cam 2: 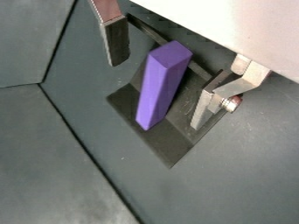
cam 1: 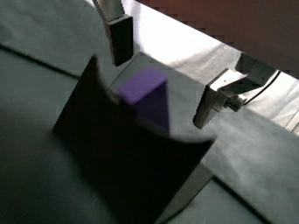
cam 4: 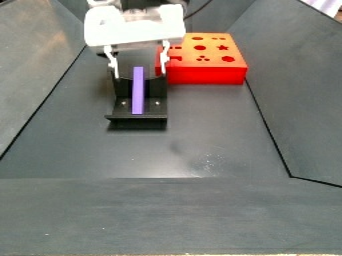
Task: Pick up the rectangle object. Move up. Place the rectangle object on the fixture. Regrasp the rectangle object. Move to above the board. Insert the rectangle object.
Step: Regrasp the rectangle object, then move to above the board.
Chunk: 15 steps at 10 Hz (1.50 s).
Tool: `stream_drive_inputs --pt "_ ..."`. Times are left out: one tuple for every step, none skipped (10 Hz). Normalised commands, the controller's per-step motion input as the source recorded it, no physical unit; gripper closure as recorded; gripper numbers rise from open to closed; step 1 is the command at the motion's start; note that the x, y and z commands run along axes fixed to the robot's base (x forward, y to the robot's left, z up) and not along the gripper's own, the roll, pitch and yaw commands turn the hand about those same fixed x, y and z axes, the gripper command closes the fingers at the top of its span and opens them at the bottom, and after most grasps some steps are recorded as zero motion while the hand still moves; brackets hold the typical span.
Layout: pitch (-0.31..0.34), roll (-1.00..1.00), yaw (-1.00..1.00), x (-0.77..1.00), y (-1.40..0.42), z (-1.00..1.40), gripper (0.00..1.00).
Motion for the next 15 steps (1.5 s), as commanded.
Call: stream_drive_inputs --pt "-0.056 0.07 -0.01 0.08 0.01 -0.49 0.00" --pt "-0.036 0.06 -0.02 0.08 0.00 -0.30 0.00" --pt "-0.009 0.06 -0.02 0.05 0.00 -0.20 0.00" --pt "-0.012 0.06 -0.03 0.02 -0.01 -0.17 0.00" --pt "-0.012 0.06 -0.02 0.02 -0.01 -0.17 0.00" --pt "-0.012 0.06 -0.02 0.02 -0.01 -0.17 0.00" --pt "-0.012 0.06 -0.02 0.02 -0.01 -0.17 0.00" --pt "0.000 0.00 0.00 0.00 0.00 0.00 1.00" --pt "0.309 0.13 -0.02 -0.08 0.00 1.00 1.00" --pt "0.301 0.11 -0.01 -0.08 0.00 1.00 1.00" --pt "0.273 0.06 0.05 -0.08 0.00 1.00 1.00" --pt "0.229 -0.01 0.13 -0.07 0.00 1.00 1.00" --pt "0.186 -0.04 0.17 -0.07 0.00 1.00 1.00" --pt "0.156 -0.04 0.19 -0.07 0.00 1.00 1.00" --pt "0.092 -0.04 0.21 -0.06 0.00 1.00 1.00"
